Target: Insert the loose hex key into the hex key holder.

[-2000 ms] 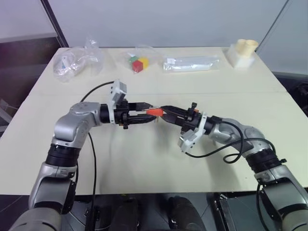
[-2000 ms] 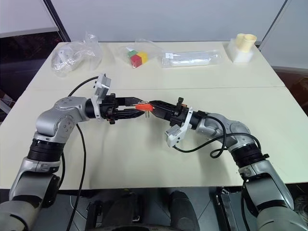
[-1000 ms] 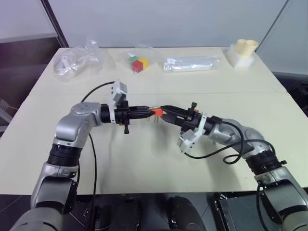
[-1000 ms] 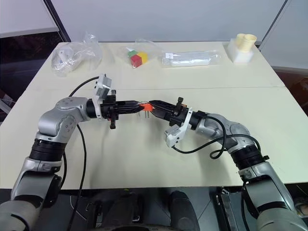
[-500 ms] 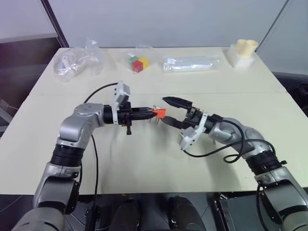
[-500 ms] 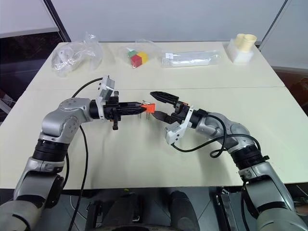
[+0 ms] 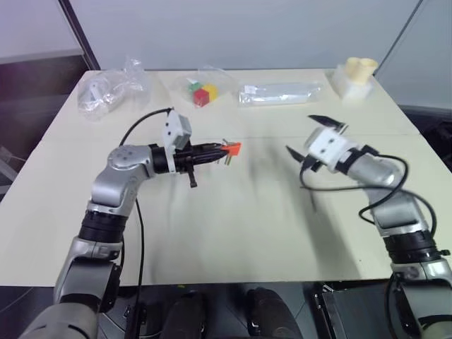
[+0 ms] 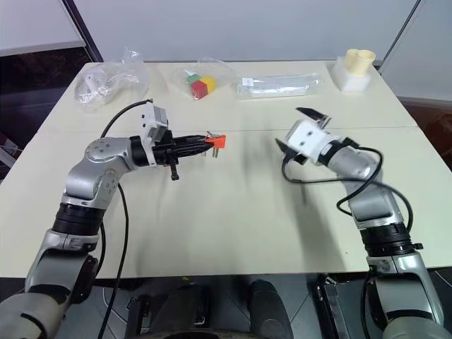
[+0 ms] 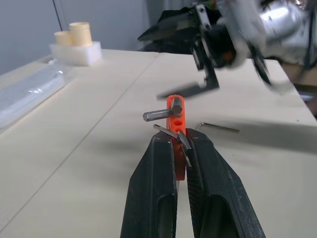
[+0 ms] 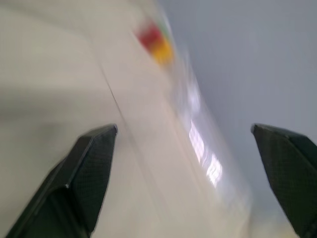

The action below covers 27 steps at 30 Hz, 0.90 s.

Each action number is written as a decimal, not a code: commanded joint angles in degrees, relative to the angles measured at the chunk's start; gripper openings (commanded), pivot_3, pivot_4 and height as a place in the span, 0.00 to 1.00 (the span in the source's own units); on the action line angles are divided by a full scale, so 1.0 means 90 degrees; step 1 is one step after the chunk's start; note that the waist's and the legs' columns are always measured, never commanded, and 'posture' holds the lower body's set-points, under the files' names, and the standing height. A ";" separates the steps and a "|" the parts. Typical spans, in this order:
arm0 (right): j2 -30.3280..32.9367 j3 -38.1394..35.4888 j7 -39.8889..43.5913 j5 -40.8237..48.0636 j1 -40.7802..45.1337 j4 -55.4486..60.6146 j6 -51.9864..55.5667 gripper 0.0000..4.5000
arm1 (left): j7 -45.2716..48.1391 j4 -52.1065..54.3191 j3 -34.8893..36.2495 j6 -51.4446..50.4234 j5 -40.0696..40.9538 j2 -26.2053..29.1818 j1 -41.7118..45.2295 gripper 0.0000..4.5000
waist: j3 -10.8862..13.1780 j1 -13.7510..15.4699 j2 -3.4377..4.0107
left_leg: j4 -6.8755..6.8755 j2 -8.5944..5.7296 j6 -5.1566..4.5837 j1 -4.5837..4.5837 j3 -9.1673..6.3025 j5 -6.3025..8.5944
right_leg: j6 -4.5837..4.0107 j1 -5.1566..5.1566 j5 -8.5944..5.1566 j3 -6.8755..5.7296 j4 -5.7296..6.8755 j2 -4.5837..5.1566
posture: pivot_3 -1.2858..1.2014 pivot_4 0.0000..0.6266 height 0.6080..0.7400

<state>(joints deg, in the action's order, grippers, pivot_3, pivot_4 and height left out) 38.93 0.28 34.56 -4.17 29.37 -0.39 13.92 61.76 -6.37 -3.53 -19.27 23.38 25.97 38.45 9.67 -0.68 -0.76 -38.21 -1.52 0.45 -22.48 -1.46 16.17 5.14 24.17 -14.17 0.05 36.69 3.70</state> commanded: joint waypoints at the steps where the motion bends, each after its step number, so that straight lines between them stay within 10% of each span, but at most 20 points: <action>1: 0.0029 -0.0365 0.0381 0.0792 0.0379 0.0891 0.2406 1.00 | -0.0148 0.0304 0.0206 0.0126 0.0076 -0.0007 0.0036 0.00 | 0.0000 0.0002 0.0000 | 0.0000 0.0000 0.0000 0.0000 -0.0001 0.0000 | 0.0000 0.0001 0.0000 0.0000 0.0002 -0.0001 | 0.52 0.24 1.00; 15: 0.0637 0.0295 0.0619 0.1943 0.2269 0.0690 0.8324 1.00 | -0.0324 0.0569 0.0178 0.0055 0.0172 -0.0082 -0.0078 0.00 | 0.0001 0.0013 0.0002 | 0.0000 -0.0002 -0.0001 -0.0006 0.0000 0.0001 | -0.0001 0.0011 0.0000 0.0007 0.0001 0.0016 | 0.52 0.24 1.00; 27: 0.0519 0.0791 -0.0005 0.2158 0.1712 0.0732 0.8586 1.00 | -0.0443 0.0710 0.0134 0.0005 0.0103 -0.0039 -0.0186 0.00 | 0.0001 0.0008 0.0002 | 0.0001 -0.0003 -0.0001 -0.0015 0.0002 0.0001 | -0.0001 0.0021 0.0000 0.0008 0.0001 0.0019 | 0.52 0.24 1.00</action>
<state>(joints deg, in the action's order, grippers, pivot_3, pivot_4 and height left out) 43.78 8.31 35.59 14.86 44.66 4.93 91.31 58.19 -2.10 -3.05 -19.50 24.23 25.07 36.61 9.68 -0.61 -0.75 -38.19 -1.54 0.44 -22.62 -1.44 16.19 5.13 24.36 -14.17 0.12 36.71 3.84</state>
